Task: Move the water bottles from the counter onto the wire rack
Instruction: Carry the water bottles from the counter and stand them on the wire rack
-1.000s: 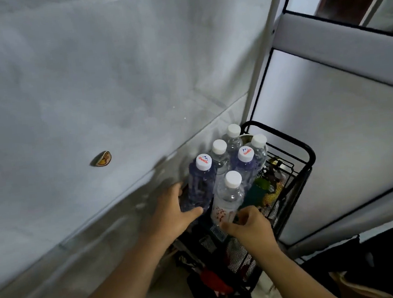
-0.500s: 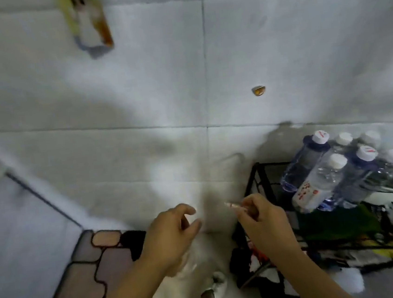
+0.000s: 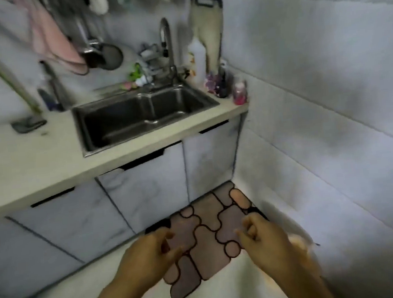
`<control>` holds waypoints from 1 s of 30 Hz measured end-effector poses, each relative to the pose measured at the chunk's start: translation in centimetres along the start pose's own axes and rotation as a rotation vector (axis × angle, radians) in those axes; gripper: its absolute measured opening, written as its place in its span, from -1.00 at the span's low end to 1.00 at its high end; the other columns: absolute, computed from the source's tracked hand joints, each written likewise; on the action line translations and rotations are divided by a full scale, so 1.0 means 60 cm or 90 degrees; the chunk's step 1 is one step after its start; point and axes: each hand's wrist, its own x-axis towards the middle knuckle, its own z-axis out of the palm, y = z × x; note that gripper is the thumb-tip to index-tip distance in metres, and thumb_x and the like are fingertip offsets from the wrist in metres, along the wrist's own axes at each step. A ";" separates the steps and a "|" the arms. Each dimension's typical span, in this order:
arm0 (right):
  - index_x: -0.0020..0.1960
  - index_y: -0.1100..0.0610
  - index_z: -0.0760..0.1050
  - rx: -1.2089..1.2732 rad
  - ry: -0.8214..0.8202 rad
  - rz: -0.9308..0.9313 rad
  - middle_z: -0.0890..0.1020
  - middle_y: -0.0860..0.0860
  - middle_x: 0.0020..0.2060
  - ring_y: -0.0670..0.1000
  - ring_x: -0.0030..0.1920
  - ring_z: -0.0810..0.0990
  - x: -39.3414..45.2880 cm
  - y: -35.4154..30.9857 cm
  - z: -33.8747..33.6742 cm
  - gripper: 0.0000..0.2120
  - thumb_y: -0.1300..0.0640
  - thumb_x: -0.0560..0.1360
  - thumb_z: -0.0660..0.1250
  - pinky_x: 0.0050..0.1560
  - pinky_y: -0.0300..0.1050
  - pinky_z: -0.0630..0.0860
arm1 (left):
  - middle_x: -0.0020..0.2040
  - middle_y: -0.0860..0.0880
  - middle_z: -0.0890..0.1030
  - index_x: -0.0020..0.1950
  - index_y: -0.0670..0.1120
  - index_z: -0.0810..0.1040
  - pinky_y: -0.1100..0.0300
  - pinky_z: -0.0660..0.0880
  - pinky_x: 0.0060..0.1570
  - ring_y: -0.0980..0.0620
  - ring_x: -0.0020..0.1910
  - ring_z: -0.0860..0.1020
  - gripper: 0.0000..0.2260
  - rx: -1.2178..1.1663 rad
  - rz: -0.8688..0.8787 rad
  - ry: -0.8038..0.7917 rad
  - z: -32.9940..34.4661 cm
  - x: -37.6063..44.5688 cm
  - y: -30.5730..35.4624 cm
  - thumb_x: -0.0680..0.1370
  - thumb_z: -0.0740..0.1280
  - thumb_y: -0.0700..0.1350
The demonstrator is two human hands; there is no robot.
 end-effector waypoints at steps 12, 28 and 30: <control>0.03 -0.02 0.41 -0.148 -0.313 -0.375 0.47 -0.12 -0.35 -0.07 -0.25 0.49 0.080 -0.510 0.456 -0.77 -0.12 0.46 0.26 -0.29 -0.22 0.39 | -0.20 0.12 0.54 0.20 0.11 0.46 0.25 0.41 -0.24 0.13 -0.18 0.51 -0.64 -0.041 -0.390 0.269 -0.289 -0.164 -0.529 0.46 0.29 0.21; 0.08 0.01 0.45 -0.148 -0.525 -0.612 0.53 -0.08 -0.33 -0.07 -0.25 0.53 0.127 -0.932 0.818 -0.75 -0.08 0.47 0.28 -0.20 -0.19 0.45 | -0.08 0.12 0.57 0.23 0.12 0.44 0.30 0.37 -0.22 0.16 -0.14 0.52 -0.62 -0.131 -0.678 0.399 -0.446 -0.220 -0.845 0.47 0.26 0.23; 0.06 0.01 0.44 -0.139 -0.542 -0.645 0.55 -0.07 -0.32 -0.05 -0.25 0.55 0.134 -0.989 0.853 -0.77 -0.08 0.47 0.28 -0.22 -0.18 0.46 | -0.08 0.13 0.57 0.24 0.12 0.44 0.33 0.36 -0.27 0.17 -0.15 0.52 -0.62 -0.116 -0.694 0.421 -0.484 -0.212 -0.876 0.47 0.25 0.23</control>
